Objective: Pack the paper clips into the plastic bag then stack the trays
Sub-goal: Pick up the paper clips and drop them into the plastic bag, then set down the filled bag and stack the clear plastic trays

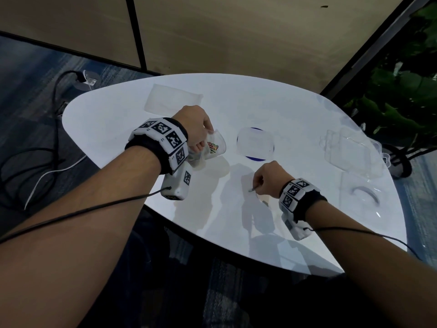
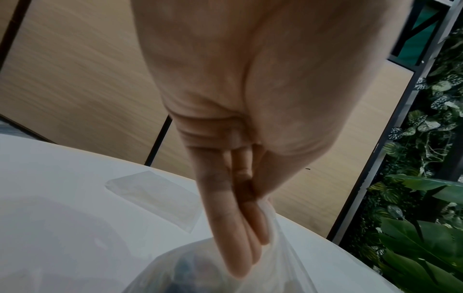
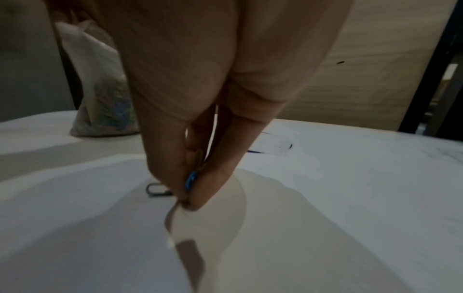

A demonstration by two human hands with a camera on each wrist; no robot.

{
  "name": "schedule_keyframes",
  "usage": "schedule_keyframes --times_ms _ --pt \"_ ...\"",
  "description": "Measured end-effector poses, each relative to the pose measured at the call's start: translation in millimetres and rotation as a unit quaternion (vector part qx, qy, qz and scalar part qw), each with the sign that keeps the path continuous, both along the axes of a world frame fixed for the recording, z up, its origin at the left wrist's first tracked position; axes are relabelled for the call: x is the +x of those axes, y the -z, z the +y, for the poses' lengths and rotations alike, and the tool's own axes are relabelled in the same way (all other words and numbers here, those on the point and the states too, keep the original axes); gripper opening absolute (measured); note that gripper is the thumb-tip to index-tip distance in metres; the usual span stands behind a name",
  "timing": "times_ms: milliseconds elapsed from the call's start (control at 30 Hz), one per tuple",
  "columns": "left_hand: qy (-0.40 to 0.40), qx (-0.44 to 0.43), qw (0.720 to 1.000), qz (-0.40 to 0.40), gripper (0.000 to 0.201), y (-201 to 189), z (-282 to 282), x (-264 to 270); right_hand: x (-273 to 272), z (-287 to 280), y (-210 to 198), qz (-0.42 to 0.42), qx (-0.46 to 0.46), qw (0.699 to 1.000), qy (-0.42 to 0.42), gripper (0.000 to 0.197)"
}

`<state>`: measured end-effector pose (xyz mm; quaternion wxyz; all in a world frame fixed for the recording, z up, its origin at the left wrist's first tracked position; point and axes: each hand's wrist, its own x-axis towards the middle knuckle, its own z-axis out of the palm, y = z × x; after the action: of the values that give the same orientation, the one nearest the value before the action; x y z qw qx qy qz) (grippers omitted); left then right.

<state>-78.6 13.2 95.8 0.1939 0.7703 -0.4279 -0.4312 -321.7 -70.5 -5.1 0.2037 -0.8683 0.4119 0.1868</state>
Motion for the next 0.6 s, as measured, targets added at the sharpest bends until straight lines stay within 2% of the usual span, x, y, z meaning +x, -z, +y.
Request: schedule_keyframes --times_ms 167,233,300,367,433,500,600 --pt "-0.002 -0.011 1.000 -0.008 0.024 -0.8 -0.9 1.0 -2.4 -4.3 -8.3 -0.040 0.071 0.994 0.068 0.009" --pt "0.000 -0.014 1.000 -0.009 0.024 -0.3 -1.5 -0.2 6.3 -6.3 -22.0 -0.113 0.095 0.982 0.118 0.009" --pt "0.003 -0.018 1.000 -0.008 0.024 0.9 -1.8 -1.0 22.7 -7.4 -43.6 -0.217 0.119 0.956 0.156 0.008" --pt "0.004 -0.023 1.000 -0.016 0.026 2.9 -2.7 -0.7 43.3 -6.3 -67.0 -0.314 0.136 0.924 0.173 0.007" --pt "0.007 -0.030 0.999 -0.022 0.028 4.3 -2.9 -0.3 64.4 -3.3 -82.2 -0.374 0.131 0.902 0.171 0.006" --pt "0.015 -0.034 0.999 -0.020 0.026 4.9 -2.5 -1.1 82.2 2.7 -85.2 -0.381 0.088 0.909 0.145 0.003" --pt "0.020 -0.046 0.999 -0.008 0.022 4.4 -1.2 -1.1 96.1 13.6 -75.3 -0.319 0.008 0.947 0.047 0.008"
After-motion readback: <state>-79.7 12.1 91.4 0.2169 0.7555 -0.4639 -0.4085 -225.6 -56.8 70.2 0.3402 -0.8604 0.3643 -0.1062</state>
